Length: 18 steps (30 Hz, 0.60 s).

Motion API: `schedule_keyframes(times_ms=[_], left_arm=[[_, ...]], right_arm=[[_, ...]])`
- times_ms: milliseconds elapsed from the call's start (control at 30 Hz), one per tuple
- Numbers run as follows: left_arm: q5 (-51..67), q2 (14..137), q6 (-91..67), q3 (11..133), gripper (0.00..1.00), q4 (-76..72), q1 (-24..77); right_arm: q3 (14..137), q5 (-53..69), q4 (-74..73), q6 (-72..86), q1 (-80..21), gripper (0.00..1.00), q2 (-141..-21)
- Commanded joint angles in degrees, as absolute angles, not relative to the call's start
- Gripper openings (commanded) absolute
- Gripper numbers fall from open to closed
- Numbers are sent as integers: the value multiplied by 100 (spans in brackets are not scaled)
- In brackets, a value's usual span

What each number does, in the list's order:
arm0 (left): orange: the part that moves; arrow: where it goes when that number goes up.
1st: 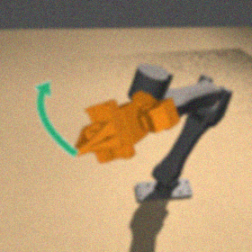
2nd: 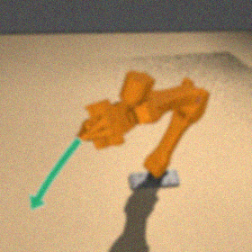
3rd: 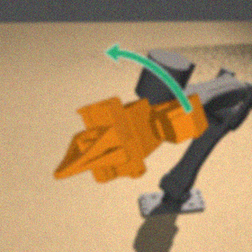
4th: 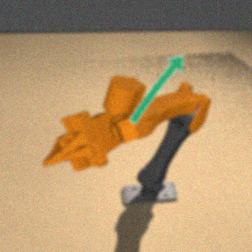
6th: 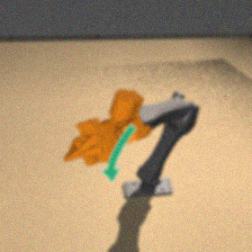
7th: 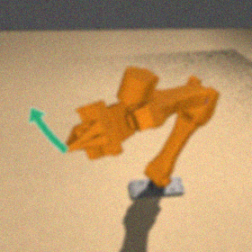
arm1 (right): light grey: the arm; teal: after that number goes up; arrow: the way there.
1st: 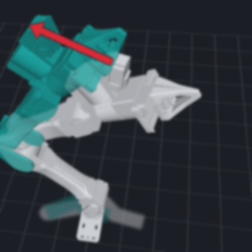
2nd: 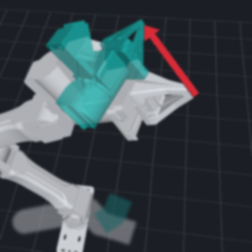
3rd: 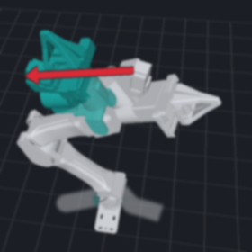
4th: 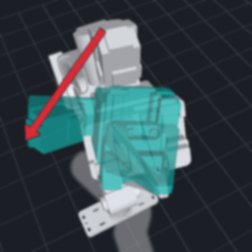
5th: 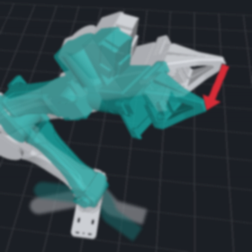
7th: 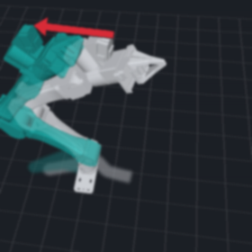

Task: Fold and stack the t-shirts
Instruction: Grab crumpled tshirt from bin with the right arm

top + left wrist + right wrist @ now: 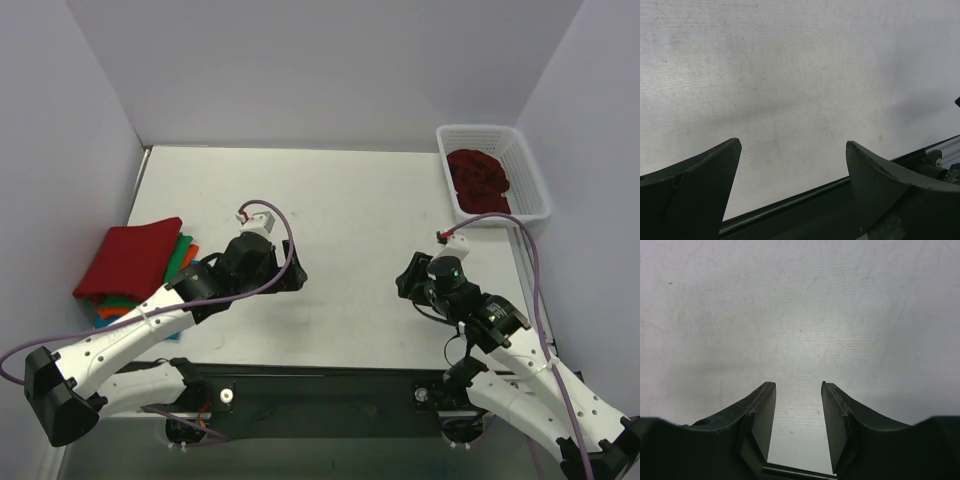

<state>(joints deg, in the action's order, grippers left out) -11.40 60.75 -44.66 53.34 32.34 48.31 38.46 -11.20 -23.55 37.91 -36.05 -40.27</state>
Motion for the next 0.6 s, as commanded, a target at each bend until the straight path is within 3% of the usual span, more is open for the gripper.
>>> schedule_keyframes(times_ms=[0, 267, 367, 433, 567], left_arm=[[-1204, 5933, -4368, 5493, 97, 3243, 4852], [-1186, 5757, -4272, 5511, 97, 3296, 4852], [-1169, 5730, -4210, 5572, 97, 3331, 4852], [-1169, 5748, -4175, 5633, 97, 3392, 4852], [-1169, 5783, -4087, 5783, 97, 3515, 4843]], right_arm=[[3955, -1336, -2347, 3771, -3604, 42, -4008], [4122, -1423, -2399, 3771, -3604, 44, -4236], [4402, -1547, -2400, 3666, -3551, 54, -4464], [4657, -1591, -2373, 3508, -3455, 60, -4859], [5755, -794, -2364, 3112, -2613, 59, -5904]])
